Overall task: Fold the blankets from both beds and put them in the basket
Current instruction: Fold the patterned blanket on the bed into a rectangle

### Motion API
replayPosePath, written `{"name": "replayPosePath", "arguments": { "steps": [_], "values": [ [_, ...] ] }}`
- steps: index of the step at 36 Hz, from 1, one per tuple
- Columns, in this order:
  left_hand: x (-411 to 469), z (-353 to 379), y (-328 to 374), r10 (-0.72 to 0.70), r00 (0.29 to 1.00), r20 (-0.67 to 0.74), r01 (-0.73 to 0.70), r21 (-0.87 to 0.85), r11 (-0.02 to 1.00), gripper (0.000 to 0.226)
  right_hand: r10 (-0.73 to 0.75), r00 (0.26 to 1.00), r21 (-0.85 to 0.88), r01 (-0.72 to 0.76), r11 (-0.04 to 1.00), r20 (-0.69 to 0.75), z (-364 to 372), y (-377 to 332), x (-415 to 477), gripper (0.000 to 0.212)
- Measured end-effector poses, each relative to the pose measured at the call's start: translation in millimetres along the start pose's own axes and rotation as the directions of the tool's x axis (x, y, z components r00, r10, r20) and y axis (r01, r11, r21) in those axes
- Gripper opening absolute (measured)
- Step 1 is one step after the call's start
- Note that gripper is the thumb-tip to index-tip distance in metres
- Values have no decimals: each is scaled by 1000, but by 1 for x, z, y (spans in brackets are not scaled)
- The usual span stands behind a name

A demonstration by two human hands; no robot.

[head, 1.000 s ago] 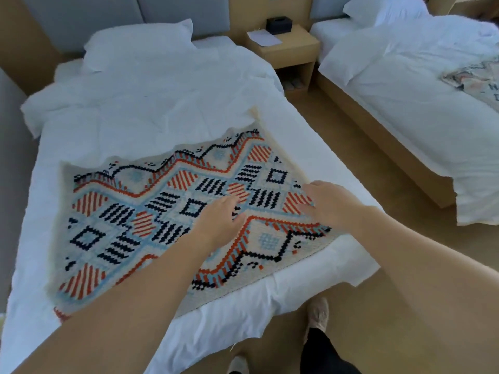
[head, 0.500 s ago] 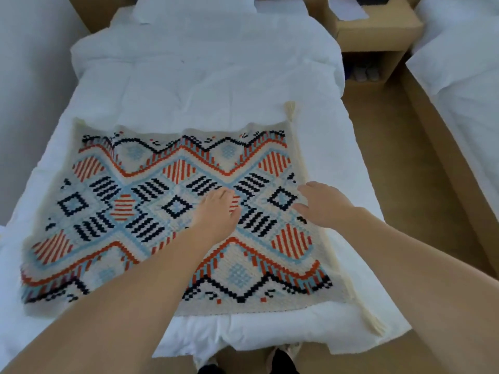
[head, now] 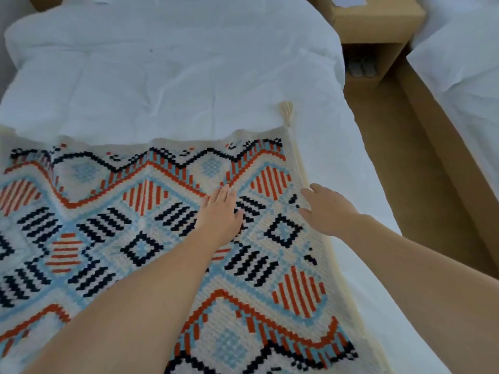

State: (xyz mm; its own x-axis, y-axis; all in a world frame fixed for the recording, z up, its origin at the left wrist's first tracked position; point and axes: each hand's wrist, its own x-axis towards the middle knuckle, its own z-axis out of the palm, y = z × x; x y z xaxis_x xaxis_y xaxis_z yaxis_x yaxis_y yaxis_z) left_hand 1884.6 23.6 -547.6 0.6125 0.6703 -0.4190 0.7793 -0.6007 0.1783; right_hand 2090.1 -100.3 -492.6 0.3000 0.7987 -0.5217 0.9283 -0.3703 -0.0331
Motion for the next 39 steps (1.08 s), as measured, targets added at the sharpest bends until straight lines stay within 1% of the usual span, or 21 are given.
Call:
{"name": "replayPosePath", "arguments": {
  "steps": [4,7,10,13,16,19,22,26,32,37,39],
  "values": [
    [55,33,-14,5,1000,13,-4,-31,1000,60,-51,999,9,51,999,9,29,-13,65,56],
    [97,58,-24,17,1000,19,-17,-5,1000,60,-97,995,-24,97,995,6,57,-23,113,61],
    [133,86,-38,-3,1000,-27,4,29,1000,61,-111,994,-63,112,992,11,82,-30,155,68],
    [153,115,-48,-7,994,-111,16,72,997,64,-76,997,-74,76,994,3,103,-31,189,75],
    [161,132,-51,-3,983,-184,15,64,998,65,-61,996,-65,57,996,-63,117,-26,218,80],
    [172,135,-55,27,980,-196,-13,76,997,67,-76,985,-71,66,995,-154,114,-20,247,85],
    [185,135,-59,63,976,-209,-47,77,996,69,-67,977,-59,56,997,-201,102,-14,278,87],
    [198,138,-64,87,973,-213,-75,65,995,69,-70,970,-63,56,996,-233,79,-4,316,84],
    [203,147,-69,109,968,-228,-99,55,994,71,-32,959,-41,21,999,-280,54,11,357,68],
    [204,149,-71,122,968,-221,-113,53,992,72,-8,971,-66,-8,998,-240,40,16,366,61],
    [205,149,-71,127,966,-223,-118,52,992,71,-8,970,-68,-9,998,-244,37,14,366,60]
  ]
}}
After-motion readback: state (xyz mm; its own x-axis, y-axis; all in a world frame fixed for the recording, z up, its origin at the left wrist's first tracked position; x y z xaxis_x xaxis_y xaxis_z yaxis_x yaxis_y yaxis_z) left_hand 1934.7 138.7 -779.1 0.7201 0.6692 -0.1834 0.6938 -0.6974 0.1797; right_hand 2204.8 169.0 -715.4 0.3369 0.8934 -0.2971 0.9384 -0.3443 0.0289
